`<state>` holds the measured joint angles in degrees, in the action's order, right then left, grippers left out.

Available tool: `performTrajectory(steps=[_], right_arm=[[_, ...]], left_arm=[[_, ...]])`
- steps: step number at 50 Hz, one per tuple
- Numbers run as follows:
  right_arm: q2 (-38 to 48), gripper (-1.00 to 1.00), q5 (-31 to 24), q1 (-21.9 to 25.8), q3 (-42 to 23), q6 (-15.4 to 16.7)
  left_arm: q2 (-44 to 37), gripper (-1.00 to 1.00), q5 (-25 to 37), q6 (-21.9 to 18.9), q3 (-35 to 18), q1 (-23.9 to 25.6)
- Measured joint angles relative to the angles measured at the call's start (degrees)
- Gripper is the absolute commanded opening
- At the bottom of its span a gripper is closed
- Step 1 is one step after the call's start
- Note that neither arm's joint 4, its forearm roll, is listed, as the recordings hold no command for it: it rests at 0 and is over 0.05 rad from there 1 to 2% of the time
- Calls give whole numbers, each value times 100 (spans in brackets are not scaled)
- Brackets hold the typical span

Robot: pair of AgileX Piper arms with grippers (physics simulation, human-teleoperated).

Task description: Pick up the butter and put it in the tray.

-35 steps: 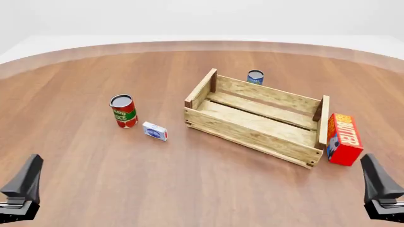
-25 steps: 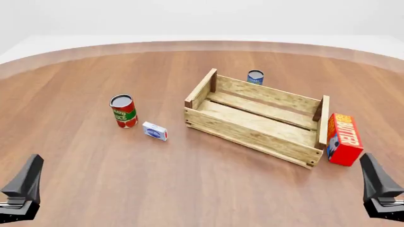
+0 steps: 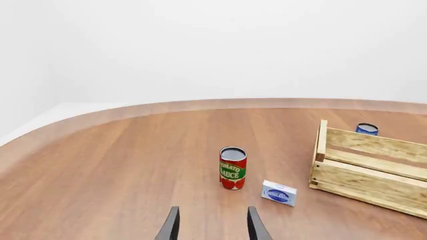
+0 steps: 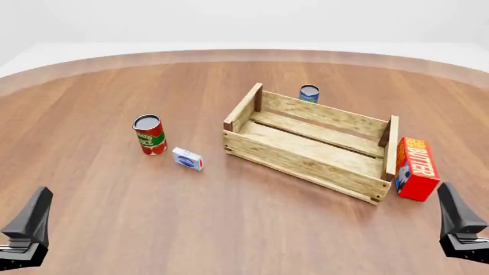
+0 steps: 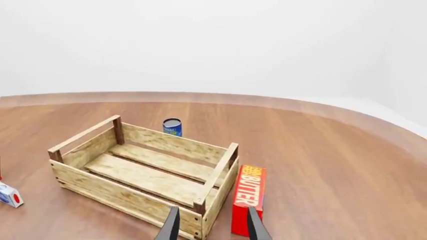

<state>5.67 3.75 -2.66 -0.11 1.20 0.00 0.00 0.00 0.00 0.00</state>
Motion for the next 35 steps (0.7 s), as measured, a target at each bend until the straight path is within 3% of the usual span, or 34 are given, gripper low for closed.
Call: performTrajectory(steps=[35], right_arm=[[1501, 100, 1245, -445, 9, 160]], left_arm=[[0, 100, 0, 0, 0, 0]])
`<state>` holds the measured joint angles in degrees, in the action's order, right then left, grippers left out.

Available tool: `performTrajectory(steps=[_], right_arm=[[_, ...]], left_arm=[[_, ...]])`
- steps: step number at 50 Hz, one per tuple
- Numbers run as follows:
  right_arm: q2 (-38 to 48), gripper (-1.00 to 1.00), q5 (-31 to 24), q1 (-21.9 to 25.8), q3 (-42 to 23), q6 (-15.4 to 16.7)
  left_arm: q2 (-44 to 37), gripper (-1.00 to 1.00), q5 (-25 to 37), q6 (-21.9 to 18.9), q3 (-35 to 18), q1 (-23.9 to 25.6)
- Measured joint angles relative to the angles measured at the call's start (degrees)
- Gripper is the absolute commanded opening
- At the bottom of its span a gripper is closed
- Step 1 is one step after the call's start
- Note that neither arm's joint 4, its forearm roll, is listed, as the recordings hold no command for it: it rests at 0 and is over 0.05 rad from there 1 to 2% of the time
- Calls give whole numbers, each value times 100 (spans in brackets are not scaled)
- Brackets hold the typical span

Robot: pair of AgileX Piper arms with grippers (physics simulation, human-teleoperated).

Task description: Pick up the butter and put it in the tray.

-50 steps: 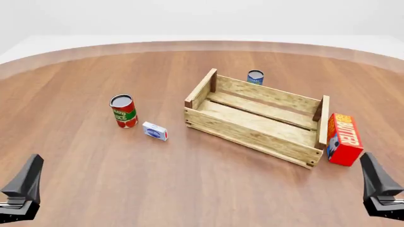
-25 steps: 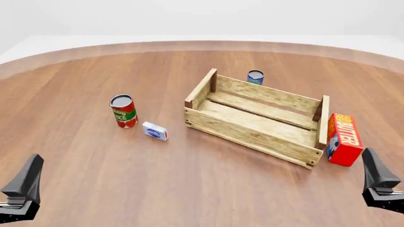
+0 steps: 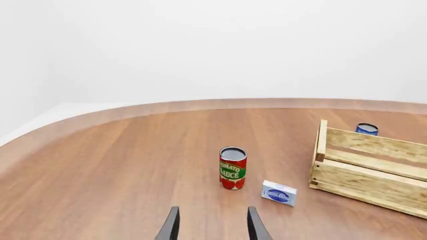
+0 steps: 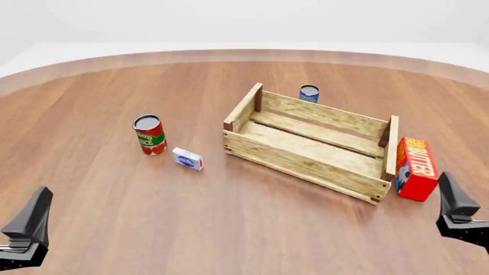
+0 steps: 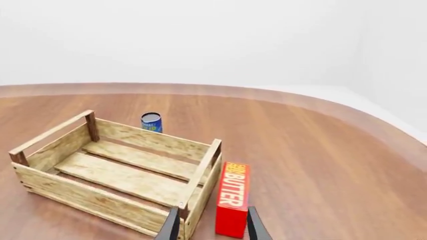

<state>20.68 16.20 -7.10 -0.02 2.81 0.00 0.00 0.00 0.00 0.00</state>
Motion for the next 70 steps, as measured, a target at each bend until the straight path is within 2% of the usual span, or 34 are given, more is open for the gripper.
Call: performTrajectory(steps=[28, 70], right_arm=[[1543, 100, 1370, -309, 1, 109], [5307, 100, 4716, -454, 1, 78]], left_arm=[[0, 100, 0, 0, 0, 0], [0, 100, 0, 0, 0, 0]])
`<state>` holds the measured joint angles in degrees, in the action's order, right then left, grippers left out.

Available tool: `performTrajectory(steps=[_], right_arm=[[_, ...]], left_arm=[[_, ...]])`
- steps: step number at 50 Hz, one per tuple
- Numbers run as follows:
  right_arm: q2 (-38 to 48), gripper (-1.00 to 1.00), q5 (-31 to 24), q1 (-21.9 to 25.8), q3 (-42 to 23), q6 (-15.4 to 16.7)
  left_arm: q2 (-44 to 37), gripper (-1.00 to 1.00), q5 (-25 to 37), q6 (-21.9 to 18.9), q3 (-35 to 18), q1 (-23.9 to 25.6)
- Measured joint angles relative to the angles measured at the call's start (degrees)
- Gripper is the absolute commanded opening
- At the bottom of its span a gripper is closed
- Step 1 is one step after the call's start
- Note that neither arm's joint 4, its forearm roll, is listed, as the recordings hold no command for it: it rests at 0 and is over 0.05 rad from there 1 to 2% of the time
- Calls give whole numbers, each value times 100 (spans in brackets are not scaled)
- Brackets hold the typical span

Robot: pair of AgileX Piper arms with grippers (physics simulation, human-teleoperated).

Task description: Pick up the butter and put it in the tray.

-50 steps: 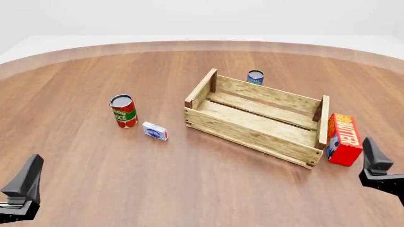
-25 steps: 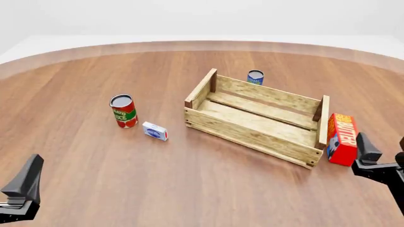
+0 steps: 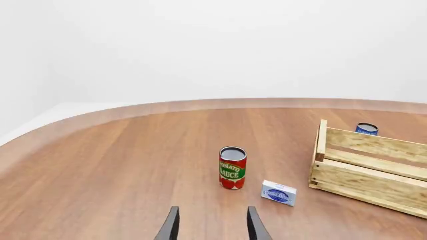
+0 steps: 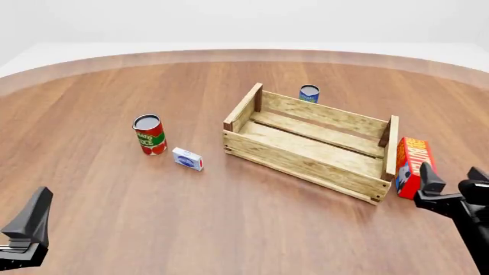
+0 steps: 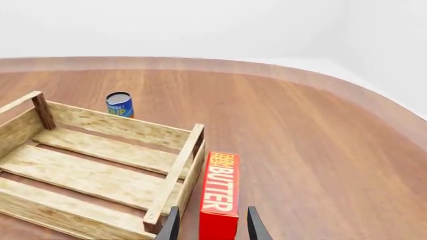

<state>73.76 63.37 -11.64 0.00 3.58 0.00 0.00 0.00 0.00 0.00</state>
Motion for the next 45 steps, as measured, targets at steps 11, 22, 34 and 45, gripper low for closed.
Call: performTrajectory(steps=[11, 22, 34, 45], right_arm=[[560, 100, 429, -44, 0, -37], [814, 100, 578, -107, 0, -79], [945, 100, 630, -164, -2, -89], [1020, 100, 645, -188, -3, -74]], left_arm=[[0, 100, 0, 0, 0, 0], [0, 100, 0, 0, 0, 0], [0, 100, 0, 0, 0, 0], [0, 100, 0, 0, 0, 0]])
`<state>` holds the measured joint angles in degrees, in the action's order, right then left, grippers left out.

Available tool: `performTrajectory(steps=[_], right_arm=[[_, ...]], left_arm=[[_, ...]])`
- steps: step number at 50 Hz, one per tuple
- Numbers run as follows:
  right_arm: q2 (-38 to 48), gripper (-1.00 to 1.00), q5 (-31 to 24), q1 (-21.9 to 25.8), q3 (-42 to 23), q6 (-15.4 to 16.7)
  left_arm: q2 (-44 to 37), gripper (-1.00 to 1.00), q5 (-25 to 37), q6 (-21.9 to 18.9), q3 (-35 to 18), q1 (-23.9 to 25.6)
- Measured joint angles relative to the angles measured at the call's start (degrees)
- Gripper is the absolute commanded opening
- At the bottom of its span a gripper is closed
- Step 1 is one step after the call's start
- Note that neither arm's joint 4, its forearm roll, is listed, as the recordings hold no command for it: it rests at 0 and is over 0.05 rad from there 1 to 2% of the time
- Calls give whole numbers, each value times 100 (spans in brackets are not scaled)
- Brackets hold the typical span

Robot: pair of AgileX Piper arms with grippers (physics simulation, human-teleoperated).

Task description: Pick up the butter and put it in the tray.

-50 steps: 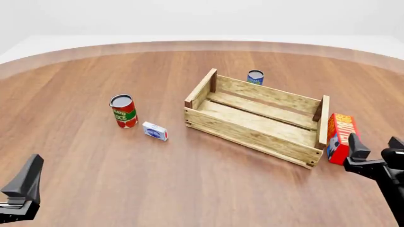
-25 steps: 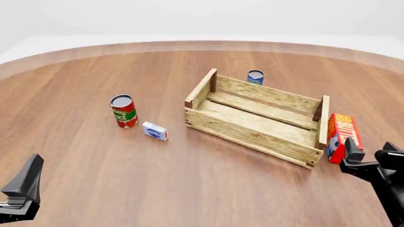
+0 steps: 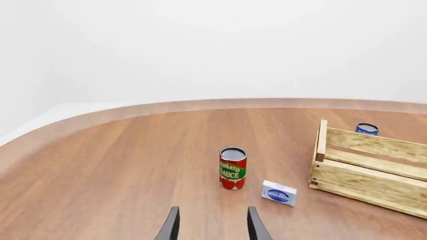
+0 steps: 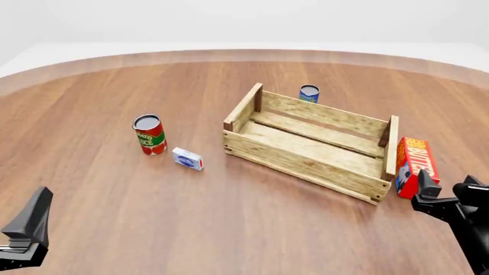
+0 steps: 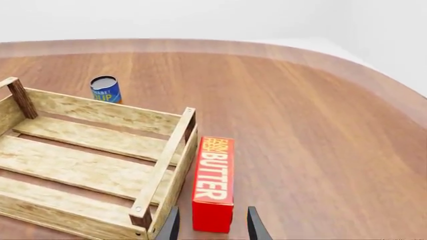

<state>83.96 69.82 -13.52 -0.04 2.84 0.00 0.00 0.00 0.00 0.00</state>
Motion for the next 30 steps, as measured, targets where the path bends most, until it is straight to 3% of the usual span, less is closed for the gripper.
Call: performTrajectory(steps=[30], right_arm=[[432, 100, 7, -23, -270, 43]], left_arm=[[0, 100, 0, 0, 0, 0]])
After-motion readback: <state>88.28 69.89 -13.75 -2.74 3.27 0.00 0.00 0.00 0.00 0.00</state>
